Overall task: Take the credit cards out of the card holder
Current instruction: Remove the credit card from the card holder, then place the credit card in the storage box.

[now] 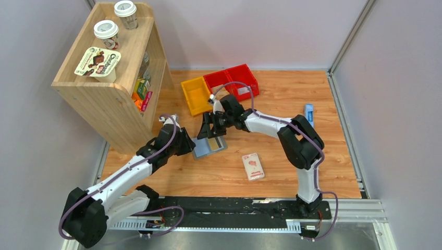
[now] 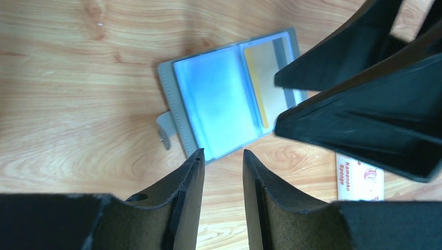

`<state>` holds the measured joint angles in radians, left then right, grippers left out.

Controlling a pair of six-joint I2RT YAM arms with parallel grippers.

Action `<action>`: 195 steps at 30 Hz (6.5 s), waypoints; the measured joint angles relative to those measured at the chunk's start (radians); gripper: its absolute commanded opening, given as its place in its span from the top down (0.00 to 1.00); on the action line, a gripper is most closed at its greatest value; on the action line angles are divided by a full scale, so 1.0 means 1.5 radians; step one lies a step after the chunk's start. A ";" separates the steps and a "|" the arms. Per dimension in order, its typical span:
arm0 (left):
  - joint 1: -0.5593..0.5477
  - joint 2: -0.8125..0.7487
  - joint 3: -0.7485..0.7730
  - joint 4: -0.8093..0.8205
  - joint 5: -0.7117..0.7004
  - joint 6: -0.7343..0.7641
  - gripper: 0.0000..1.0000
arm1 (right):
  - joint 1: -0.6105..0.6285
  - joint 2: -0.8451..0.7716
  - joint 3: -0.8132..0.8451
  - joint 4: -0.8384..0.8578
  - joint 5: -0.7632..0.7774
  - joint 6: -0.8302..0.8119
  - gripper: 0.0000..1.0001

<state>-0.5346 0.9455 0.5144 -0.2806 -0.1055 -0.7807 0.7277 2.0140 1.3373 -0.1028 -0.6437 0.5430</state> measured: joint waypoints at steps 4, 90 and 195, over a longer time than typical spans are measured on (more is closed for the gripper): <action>0.004 0.069 0.023 0.039 0.047 -0.011 0.59 | -0.033 -0.047 -0.009 -0.012 0.027 -0.020 0.28; 0.088 0.399 -0.068 0.595 0.336 -0.201 1.00 | -0.068 0.002 -0.086 0.033 0.051 -0.003 0.51; -0.058 0.900 1.047 -0.145 -0.145 0.842 0.99 | -0.120 -0.658 -0.329 -0.234 0.678 -0.125 0.00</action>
<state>-0.6212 2.2959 2.0846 -0.4976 -0.3233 0.4816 0.5480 1.0275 0.8433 -0.4534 0.3737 0.3561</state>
